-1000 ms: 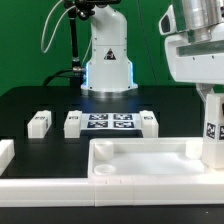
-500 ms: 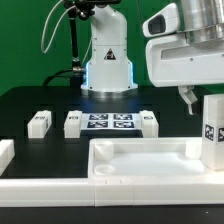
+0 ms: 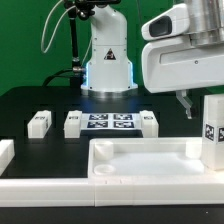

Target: Assemble desk

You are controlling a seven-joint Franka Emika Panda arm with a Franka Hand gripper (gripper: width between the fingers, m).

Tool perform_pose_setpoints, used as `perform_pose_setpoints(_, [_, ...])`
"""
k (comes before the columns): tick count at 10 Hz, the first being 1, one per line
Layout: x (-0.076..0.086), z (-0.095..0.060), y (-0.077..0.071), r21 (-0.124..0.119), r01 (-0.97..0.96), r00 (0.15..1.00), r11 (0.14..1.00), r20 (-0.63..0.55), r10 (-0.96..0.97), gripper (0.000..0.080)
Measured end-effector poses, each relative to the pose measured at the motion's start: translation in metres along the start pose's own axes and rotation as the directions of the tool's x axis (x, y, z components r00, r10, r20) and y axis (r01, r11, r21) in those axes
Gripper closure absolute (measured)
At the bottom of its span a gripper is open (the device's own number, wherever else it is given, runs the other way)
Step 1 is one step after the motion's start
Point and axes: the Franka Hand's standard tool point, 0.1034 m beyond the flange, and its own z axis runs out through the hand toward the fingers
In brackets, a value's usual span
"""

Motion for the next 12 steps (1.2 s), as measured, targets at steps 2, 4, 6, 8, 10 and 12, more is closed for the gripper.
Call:
perform_pose_setpoints(2, [0.0039,0.0031,-0.0042,-0.021,0.182,0.983,0.983,0.021,-0.181,0.015])
perform_pose_setpoints(4, [0.0041,0.0031,-0.0036,-0.019,0.141,0.99,0.99,0.019,-0.14,0.0265])
perform_pose_setpoints(6, [0.0039,0.0032,-0.0051,-0.018,0.013,1.0,1.0,0.017,-0.012,0.045])
perform_pose_setpoints(8, [0.0046,0.0032,-0.0007,-0.027,-0.116,0.993,0.993,0.013,0.117,0.05])
perform_pose_setpoints(10, [0.004,0.0038,-0.0019,-0.03,-0.302,0.953,0.953,0.007,0.303,0.0501])
perform_pose_setpoints(12, [0.0043,0.0041,-0.0029,-0.012,-0.596,0.803,0.803,0.007,0.596,0.0502])
